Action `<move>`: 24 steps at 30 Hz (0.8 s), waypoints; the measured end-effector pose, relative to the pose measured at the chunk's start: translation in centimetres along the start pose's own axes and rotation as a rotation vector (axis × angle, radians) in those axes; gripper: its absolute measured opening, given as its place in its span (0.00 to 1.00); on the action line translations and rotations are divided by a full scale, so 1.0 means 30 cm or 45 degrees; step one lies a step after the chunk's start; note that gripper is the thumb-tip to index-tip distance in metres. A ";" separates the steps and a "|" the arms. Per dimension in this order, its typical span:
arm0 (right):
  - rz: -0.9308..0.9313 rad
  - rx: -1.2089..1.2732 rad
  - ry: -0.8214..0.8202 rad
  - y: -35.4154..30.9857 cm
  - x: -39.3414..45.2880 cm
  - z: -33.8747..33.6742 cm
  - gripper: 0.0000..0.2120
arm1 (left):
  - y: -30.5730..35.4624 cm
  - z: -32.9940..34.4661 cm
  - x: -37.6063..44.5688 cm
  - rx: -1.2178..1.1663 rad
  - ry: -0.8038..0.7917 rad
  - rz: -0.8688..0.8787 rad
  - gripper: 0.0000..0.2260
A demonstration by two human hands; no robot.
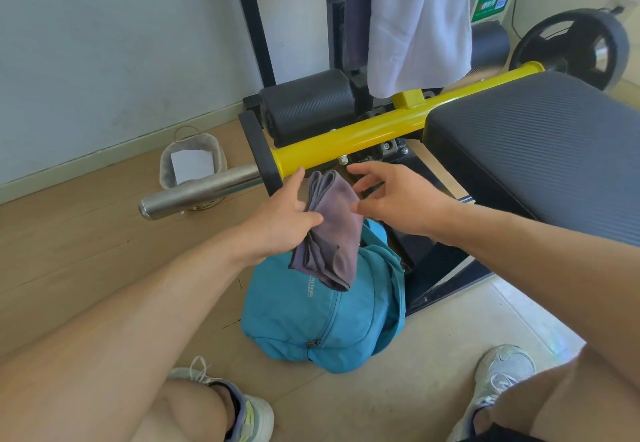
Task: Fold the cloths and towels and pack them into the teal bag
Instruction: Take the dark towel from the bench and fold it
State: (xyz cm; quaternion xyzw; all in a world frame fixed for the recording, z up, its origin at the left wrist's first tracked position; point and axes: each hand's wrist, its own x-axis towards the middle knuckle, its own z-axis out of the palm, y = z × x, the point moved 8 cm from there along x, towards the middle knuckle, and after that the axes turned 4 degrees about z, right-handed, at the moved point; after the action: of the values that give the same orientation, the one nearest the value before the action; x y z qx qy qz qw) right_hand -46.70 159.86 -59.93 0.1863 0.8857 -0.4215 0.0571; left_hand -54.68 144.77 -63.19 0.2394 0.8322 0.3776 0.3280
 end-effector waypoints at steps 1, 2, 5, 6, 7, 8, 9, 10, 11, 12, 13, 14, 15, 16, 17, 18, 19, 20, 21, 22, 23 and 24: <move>-0.014 0.002 -0.017 -0.004 0.002 -0.003 0.36 | 0.013 0.011 -0.005 0.021 -0.061 0.033 0.41; -0.020 0.005 -0.058 -0.008 0.001 0.001 0.37 | 0.024 0.023 -0.011 0.027 -0.125 0.065 0.41; 0.010 -0.021 -0.201 0.015 0.006 0.026 0.30 | 0.048 0.057 -0.025 -0.033 -0.242 0.113 0.43; 0.014 -0.015 -0.215 0.022 0.007 0.027 0.25 | 0.051 0.062 -0.025 -0.049 -0.248 0.115 0.43; 0.013 0.012 -0.214 0.029 0.010 0.022 0.20 | 0.057 0.063 -0.029 -0.049 -0.239 0.120 0.42; 0.019 0.049 -0.212 0.038 0.013 0.016 0.18 | 0.059 0.059 -0.030 -0.024 -0.218 0.124 0.42; 0.022 0.084 -0.214 0.045 0.016 0.013 0.16 | 0.056 0.055 -0.033 0.017 -0.208 0.118 0.42; 0.016 0.108 -0.216 0.048 0.016 0.010 0.14 | 0.050 0.054 -0.038 0.061 -0.225 0.099 0.42; 0.007 0.115 -0.204 0.049 0.019 0.005 0.13 | 0.039 0.058 -0.044 0.124 -0.265 0.069 0.41; -0.002 0.111 -0.168 0.052 0.022 -0.006 0.14 | 0.026 0.062 -0.052 0.196 -0.308 0.038 0.37; -0.001 0.097 -0.123 0.058 0.030 -0.019 0.15 | 0.017 0.062 -0.055 0.258 -0.321 0.020 0.33; 0.010 0.093 -0.085 0.064 0.034 -0.033 0.16 | 0.013 0.051 -0.054 0.290 -0.285 0.016 0.29; 0.026 0.076 -0.069 0.070 0.035 -0.047 0.16 | 0.017 0.031 -0.046 0.285 -0.210 0.028 0.27; 0.027 0.032 -0.079 0.071 0.033 -0.056 0.16 | 0.025 0.008 -0.038 0.257 -0.116 0.057 0.26; 0.004 -0.045 -0.108 0.069 0.030 -0.059 0.18 | 0.036 -0.014 -0.031 0.225 -0.027 0.100 0.25; -0.026 -0.133 -0.147 0.066 0.027 -0.056 0.20 | 0.045 -0.033 -0.026 0.194 0.043 0.145 0.25; -0.053 -0.214 -0.182 0.063 0.021 -0.051 0.22 | 0.053 -0.043 -0.024 0.155 0.080 0.183 0.24; -0.071 -0.275 -0.207 0.061 0.017 -0.046 0.22 | 0.061 -0.046 -0.023 0.110 0.091 0.216 0.25; -0.086 -0.314 -0.222 0.059 0.014 -0.039 0.23 | 0.067 -0.044 -0.024 0.063 0.087 0.246 0.25; -0.100 -0.327 -0.227 0.053 0.011 -0.032 0.23 | 0.074 -0.041 -0.026 0.015 0.082 0.275 0.25; -0.113 -0.328 -0.227 0.047 0.011 -0.024 0.24 | 0.081 -0.037 -0.027 -0.024 0.080 0.301 0.25; -0.131 -0.314 -0.225 0.040 0.011 -0.014 0.24 | 0.089 -0.034 -0.029 -0.057 0.076 0.322 0.25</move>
State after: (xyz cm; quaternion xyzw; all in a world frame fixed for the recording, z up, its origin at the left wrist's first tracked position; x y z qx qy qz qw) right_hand -46.52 160.97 -60.62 0.0945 0.9306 -0.3267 0.1355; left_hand -54.44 145.33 -60.28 0.3237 0.7960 0.4414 0.2582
